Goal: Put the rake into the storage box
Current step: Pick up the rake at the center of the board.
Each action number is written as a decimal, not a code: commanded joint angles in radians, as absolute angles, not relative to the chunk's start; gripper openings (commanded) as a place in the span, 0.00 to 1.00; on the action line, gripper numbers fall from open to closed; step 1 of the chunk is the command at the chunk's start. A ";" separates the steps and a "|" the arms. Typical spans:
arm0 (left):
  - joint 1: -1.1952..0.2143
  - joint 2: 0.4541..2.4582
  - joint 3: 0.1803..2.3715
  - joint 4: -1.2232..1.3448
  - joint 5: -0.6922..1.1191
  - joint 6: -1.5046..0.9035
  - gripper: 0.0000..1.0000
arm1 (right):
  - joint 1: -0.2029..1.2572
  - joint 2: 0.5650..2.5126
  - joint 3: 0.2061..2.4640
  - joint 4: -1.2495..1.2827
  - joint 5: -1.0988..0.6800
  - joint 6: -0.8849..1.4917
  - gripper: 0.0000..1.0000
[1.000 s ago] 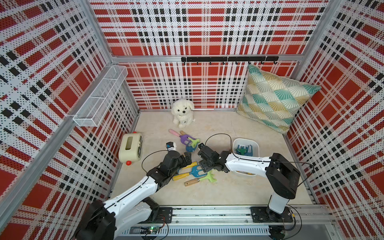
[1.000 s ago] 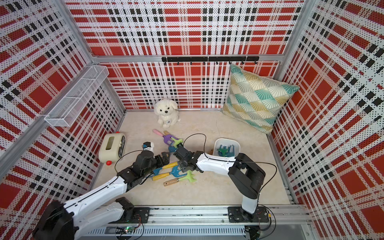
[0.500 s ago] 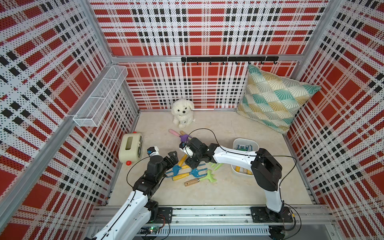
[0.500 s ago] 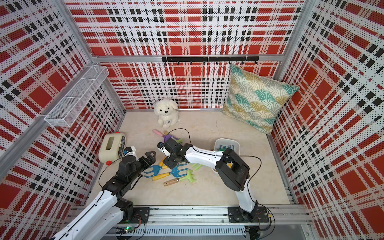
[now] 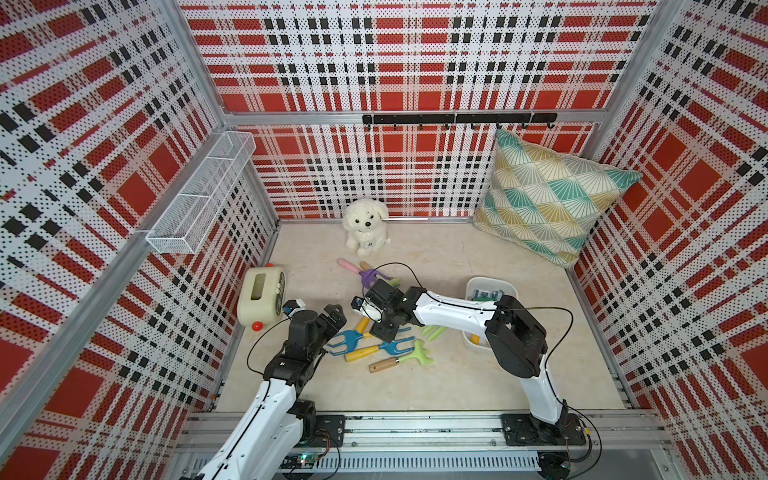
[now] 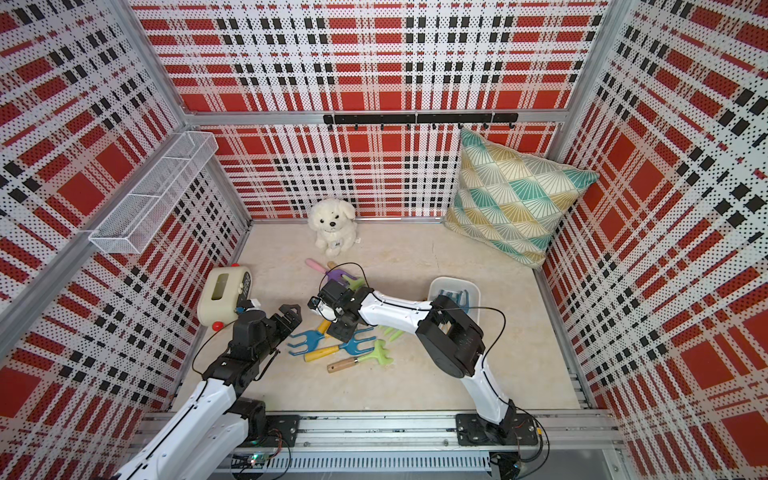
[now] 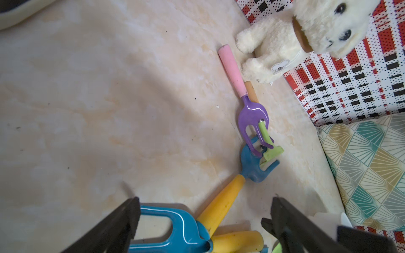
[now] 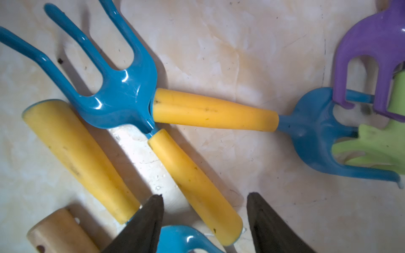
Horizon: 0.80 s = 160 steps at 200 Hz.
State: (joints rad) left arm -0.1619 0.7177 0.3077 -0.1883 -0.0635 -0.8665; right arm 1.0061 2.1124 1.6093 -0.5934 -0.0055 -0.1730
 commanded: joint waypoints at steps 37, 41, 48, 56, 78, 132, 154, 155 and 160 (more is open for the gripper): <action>-0.131 0.707 0.321 -0.192 -0.045 -0.859 0.99 | 1.041 2.188 1.684 -0.671 0.012 -0.257 0.67; -0.130 0.704 0.321 -0.192 -0.045 -0.859 0.99 | 1.044 2.195 1.692 -0.677 0.012 -0.261 0.67; -0.130 0.697 0.319 -0.192 -0.041 -0.860 0.99 | 1.046 2.206 1.702 -0.681 0.012 -0.268 0.67; -0.130 0.690 0.317 -0.192 -0.042 -0.862 0.99 | 1.050 2.219 1.711 -0.680 0.011 -0.276 0.67; -0.129 0.680 0.314 -0.190 -0.047 -0.864 0.99 | 1.059 2.264 1.751 -0.695 0.031 -0.288 0.62; -0.130 0.696 0.341 -0.192 -0.045 -0.854 0.99 | 1.058 2.326 1.815 -0.717 0.102 -0.317 0.40; -0.127 0.690 0.348 -0.194 -0.052 -0.851 0.99 | 1.059 2.321 1.815 -0.705 0.140 -0.331 0.28; -0.127 0.689 0.349 -0.195 -0.053 -0.851 0.99 | 1.059 2.320 1.815 -0.704 0.141 -0.331 0.27; -0.127 0.687 0.350 -0.195 -0.054 -0.850 0.99 | 1.058 2.319 1.813 -0.699 0.149 -0.333 0.24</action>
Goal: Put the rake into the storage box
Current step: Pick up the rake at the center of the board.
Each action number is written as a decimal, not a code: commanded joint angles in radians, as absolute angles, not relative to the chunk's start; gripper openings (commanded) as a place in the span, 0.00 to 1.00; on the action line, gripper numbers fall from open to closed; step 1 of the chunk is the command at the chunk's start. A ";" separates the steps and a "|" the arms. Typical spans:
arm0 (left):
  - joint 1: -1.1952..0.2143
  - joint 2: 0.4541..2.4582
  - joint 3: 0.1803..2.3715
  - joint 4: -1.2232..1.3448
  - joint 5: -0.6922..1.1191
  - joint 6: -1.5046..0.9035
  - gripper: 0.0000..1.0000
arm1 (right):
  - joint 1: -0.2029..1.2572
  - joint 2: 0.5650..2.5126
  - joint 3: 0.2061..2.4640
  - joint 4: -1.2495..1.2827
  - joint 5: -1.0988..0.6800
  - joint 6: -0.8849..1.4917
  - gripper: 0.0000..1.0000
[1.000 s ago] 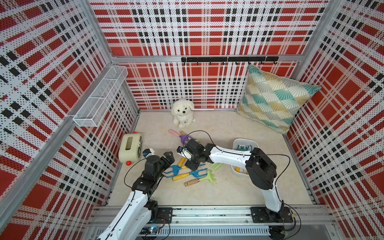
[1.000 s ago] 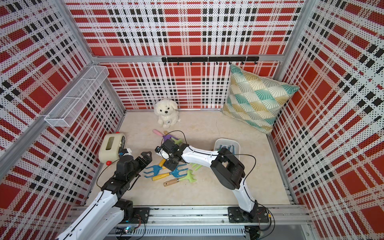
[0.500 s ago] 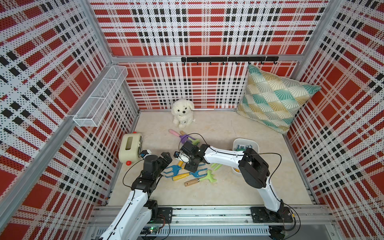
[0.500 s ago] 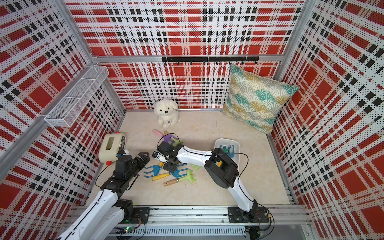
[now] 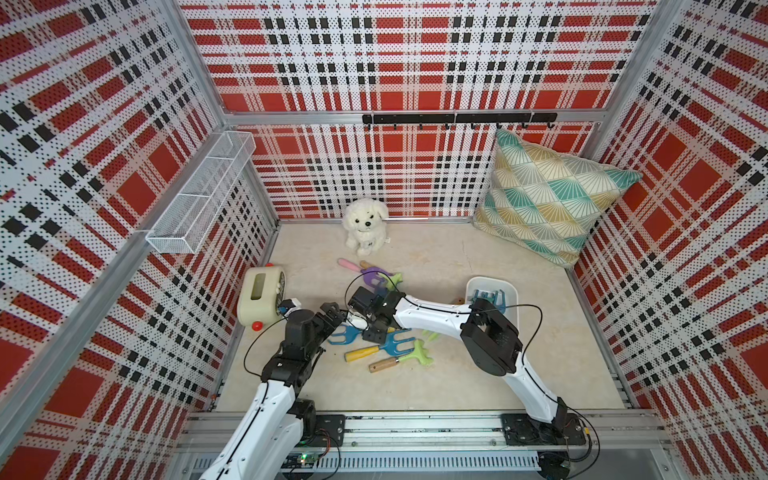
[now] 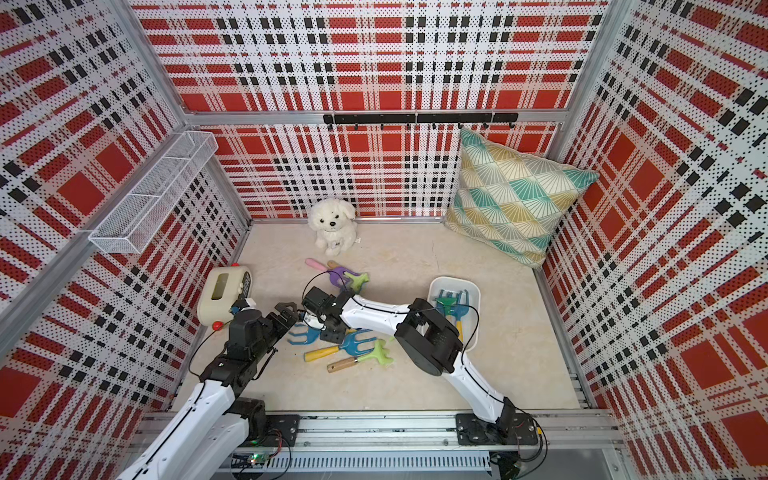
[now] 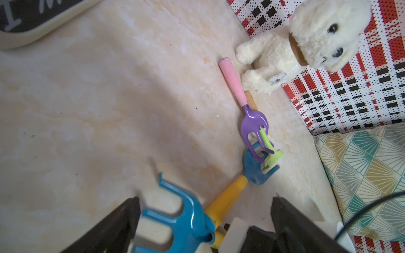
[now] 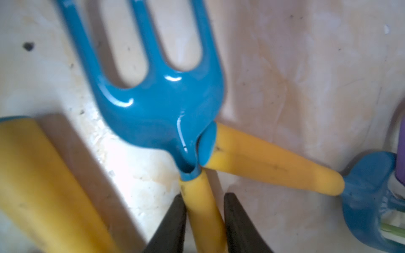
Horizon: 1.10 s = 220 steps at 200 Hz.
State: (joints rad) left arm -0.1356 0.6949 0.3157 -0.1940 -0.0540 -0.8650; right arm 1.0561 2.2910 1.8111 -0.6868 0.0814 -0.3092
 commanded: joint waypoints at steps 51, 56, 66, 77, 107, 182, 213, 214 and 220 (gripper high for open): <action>-0.127 0.655 0.353 -0.202 -0.063 -0.851 0.99 | 1.059 2.272 1.798 -0.652 0.168 -0.344 0.04; -0.127 0.650 0.354 -0.205 -0.064 -0.851 0.99 | 1.059 2.264 1.796 -0.650 0.165 -0.342 0.02; -0.127 0.636 0.358 -0.211 -0.066 -0.852 1.00 | 1.059 2.241 1.787 -0.638 0.160 -0.333 0.00; -0.128 0.615 0.365 -0.219 -0.071 -0.854 1.00 | 1.058 2.203 1.768 -0.613 0.149 -0.318 0.00; -0.128 0.543 0.390 -0.247 -0.076 -0.861 1.00 | 1.055 2.061 1.677 -0.523 0.118 -0.239 0.00; -0.195 0.525 0.447 -0.266 -0.052 -0.833 0.99 | 0.967 1.617 1.281 -0.388 0.194 0.146 0.00; -0.402 0.612 0.463 -0.219 -0.176 -0.828 0.99 | 0.914 1.433 1.108 -0.405 0.296 0.318 0.00; -0.410 0.616 0.464 -0.218 -0.182 -0.828 0.99 | 0.912 1.428 1.104 -0.408 0.299 0.324 0.00; -0.460 0.639 0.471 -0.209 -0.219 -0.828 0.99 | 0.897 1.399 1.079 -0.427 0.322 0.362 0.00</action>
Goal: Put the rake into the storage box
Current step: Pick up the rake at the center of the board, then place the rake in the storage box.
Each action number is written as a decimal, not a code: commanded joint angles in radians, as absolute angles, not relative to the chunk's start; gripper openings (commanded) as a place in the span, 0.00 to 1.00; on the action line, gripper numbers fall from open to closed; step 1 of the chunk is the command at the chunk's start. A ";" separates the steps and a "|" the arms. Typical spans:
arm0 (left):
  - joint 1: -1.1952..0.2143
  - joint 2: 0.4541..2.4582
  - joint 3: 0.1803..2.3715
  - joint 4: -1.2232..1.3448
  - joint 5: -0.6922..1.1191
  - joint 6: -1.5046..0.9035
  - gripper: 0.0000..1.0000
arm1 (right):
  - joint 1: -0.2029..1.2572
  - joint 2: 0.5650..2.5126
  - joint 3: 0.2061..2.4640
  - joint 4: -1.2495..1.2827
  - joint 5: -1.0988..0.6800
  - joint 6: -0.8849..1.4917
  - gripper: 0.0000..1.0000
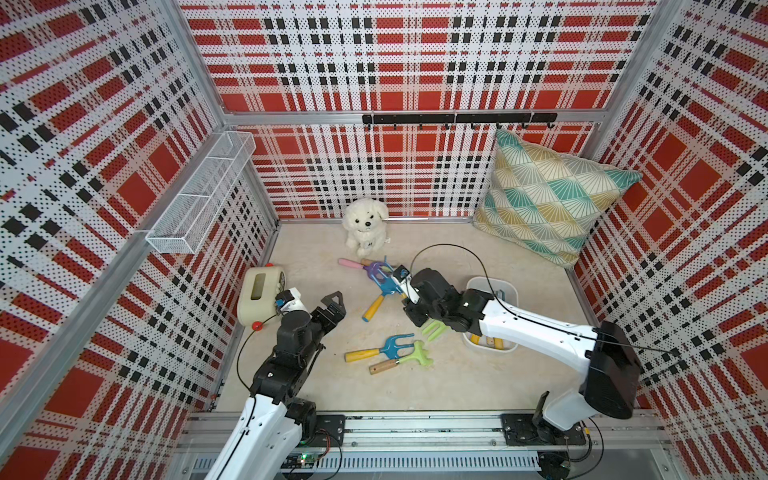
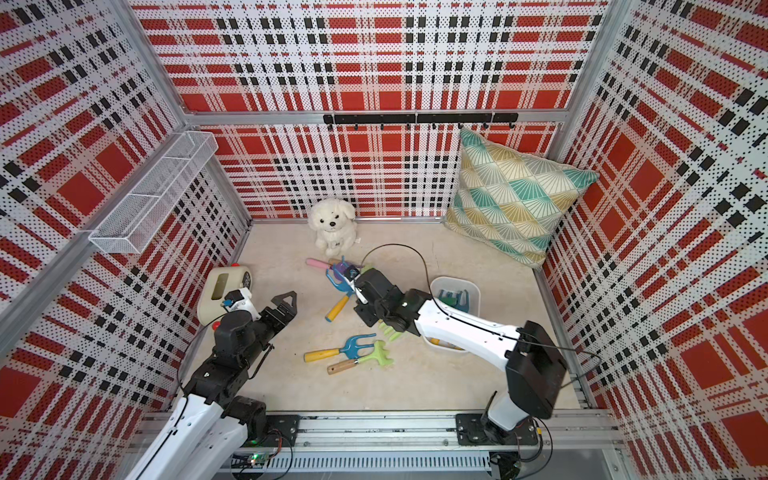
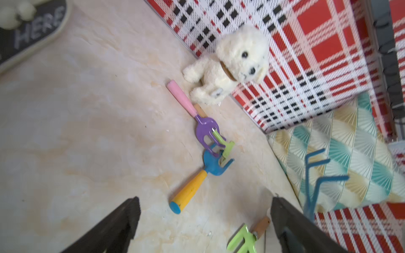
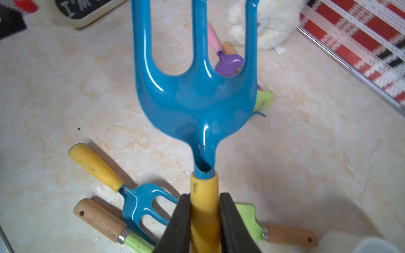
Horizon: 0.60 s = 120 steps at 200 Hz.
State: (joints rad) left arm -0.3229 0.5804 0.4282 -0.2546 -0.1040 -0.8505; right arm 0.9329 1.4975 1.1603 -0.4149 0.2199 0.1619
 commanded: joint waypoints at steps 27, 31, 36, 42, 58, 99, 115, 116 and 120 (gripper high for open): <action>-0.665 0.775 0.519 -0.180 -0.357 -0.808 0.99 | 0.800 1.265 0.944 -0.479 0.357 0.514 0.00; -0.690 0.799 0.528 -0.177 -0.373 -0.804 0.99 | 0.784 1.246 0.925 -0.482 0.356 0.530 0.00; -0.720 0.829 0.538 -0.173 -0.386 -0.796 0.99 | 0.764 1.225 0.902 -0.486 0.353 0.545 0.00; -0.750 0.865 0.549 -0.169 -0.398 -0.789 0.99 | 0.740 1.199 0.876 -0.493 0.353 0.586 0.00; -0.813 0.958 0.581 -0.157 -0.408 -0.768 0.99 | 0.675 1.153 0.825 -0.512 0.356 0.633 0.00; -0.899 1.134 0.629 -0.128 -0.388 -0.734 0.99 | 0.557 1.150 0.767 -0.515 0.364 0.674 0.00; -0.905 1.173 0.627 -0.111 -0.365 -0.721 0.99 | 0.530 1.179 0.759 -0.496 0.357 0.661 0.00; -0.906 1.175 0.627 -0.110 -0.363 -0.720 0.99 | 0.528 1.181 0.760 -0.497 0.356 0.660 0.00; -0.907 1.181 0.625 -0.105 -0.355 -0.717 0.99 | 0.523 1.191 0.763 -0.495 0.357 0.656 0.00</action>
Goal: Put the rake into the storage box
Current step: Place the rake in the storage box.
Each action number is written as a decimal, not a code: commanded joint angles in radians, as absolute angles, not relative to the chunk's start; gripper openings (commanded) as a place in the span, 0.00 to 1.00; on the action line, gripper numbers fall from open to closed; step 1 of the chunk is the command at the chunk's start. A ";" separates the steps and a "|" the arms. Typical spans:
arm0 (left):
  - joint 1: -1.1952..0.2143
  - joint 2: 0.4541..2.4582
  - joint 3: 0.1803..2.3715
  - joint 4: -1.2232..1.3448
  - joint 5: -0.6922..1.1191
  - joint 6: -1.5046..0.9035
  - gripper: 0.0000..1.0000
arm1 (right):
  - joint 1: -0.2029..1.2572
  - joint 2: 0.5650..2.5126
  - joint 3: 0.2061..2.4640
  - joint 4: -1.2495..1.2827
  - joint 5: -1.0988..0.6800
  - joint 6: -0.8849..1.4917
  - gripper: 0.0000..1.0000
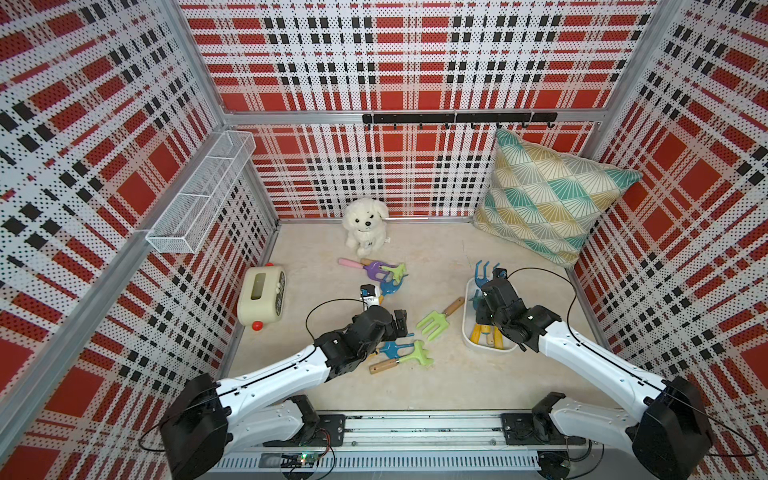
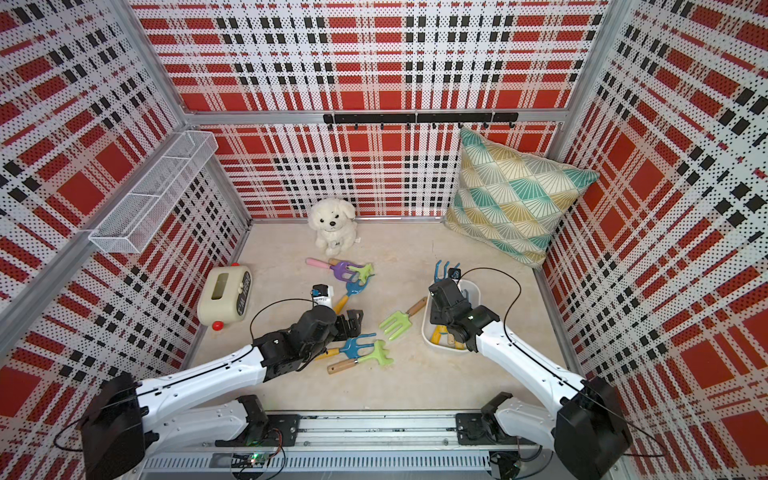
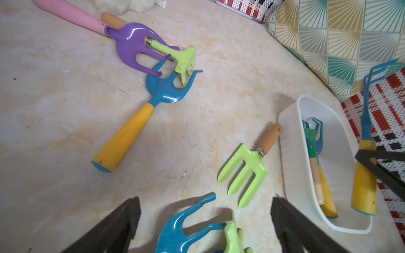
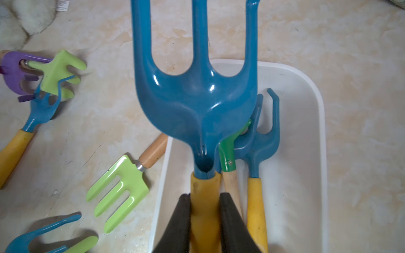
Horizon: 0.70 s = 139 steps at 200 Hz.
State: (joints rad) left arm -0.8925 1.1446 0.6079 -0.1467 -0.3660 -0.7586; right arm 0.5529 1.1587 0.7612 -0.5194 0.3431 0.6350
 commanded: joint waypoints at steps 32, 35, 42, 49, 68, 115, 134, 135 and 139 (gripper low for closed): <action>-0.919 1.215 0.602 -0.086 -0.312 -0.704 0.99 | 0.469 1.284 0.778 -0.467 0.350 0.621 0.00; -0.919 1.215 0.599 -0.086 -0.309 -0.704 0.99 | 0.464 1.293 0.780 -0.468 0.351 0.618 0.00; -0.922 1.216 0.592 -0.085 -0.303 -0.704 0.99 | 0.454 1.315 0.786 -0.469 0.348 0.612 0.00; -0.923 1.215 0.586 -0.084 -0.294 -0.703 0.99 | 0.447 1.335 0.792 -0.470 0.344 0.605 0.00; -0.929 1.205 0.566 -0.078 -0.274 -0.704 0.99 | 0.439 1.363 0.800 -0.481 0.353 0.599 0.00; -0.961 1.189 0.546 -0.108 -0.262 -0.711 0.99 | 0.437 1.367 0.805 -0.508 0.356 0.581 0.31; -0.999 1.193 0.546 -0.113 -0.265 -0.716 0.99 | 0.437 1.337 0.804 -0.519 0.349 0.568 0.57; -1.002 1.193 0.546 -0.114 -0.265 -0.717 0.99 | 0.438 1.335 0.804 -0.520 0.348 0.568 0.58; -1.010 1.198 0.549 -0.114 -0.266 -0.718 0.99 | 0.437 1.326 0.804 -0.522 0.346 0.565 0.61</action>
State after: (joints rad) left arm -0.9672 1.2079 0.5552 -0.1036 -0.2684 -0.7204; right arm 0.4419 1.3682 0.7795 -0.5056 0.3393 0.5835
